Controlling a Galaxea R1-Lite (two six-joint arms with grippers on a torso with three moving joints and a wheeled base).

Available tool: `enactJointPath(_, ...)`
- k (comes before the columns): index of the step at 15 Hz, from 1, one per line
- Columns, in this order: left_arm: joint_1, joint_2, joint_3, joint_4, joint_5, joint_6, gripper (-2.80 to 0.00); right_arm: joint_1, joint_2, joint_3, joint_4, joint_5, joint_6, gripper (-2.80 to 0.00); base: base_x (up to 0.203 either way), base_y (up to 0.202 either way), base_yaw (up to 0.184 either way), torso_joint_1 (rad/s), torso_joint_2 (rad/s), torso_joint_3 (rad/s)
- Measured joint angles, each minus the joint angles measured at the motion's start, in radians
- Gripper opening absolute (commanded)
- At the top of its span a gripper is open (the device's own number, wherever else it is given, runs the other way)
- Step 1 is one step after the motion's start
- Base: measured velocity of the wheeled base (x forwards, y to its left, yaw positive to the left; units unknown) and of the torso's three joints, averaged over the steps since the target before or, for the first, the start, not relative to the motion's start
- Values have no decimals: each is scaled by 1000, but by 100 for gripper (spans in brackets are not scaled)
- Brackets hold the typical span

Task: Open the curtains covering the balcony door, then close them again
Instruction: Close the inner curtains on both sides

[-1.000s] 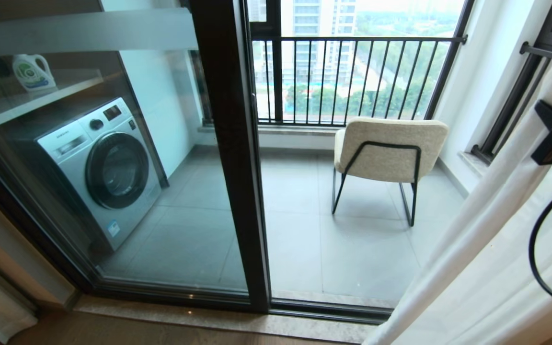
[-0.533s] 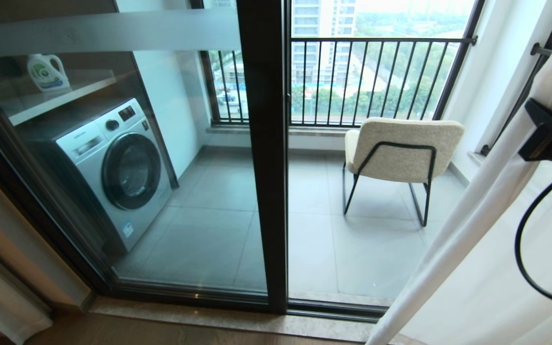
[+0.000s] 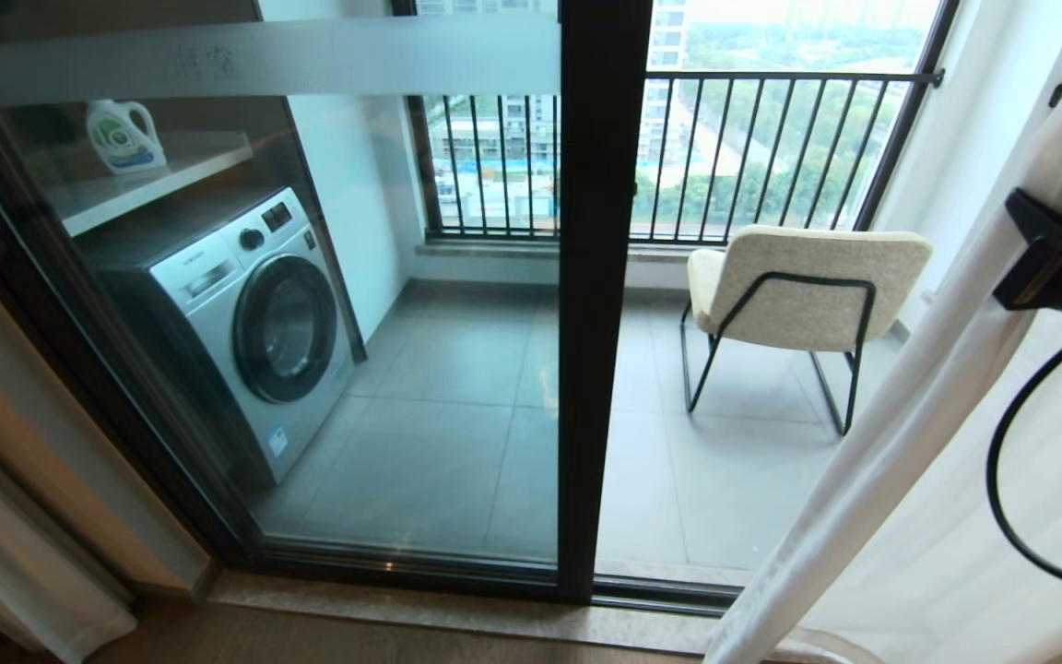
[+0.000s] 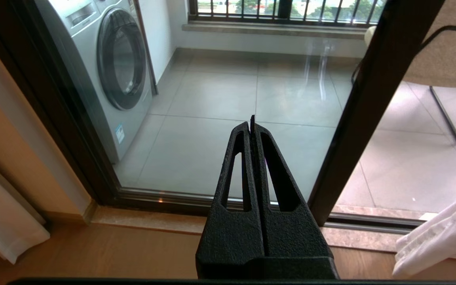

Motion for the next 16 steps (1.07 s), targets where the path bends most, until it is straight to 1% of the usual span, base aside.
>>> enactJointPath(16, 0, 0, 0, 2, 1, 0, -280, 1, -1, 6, -3, -5, 0, -280, 0, 190, 1, 3, 2, 2)
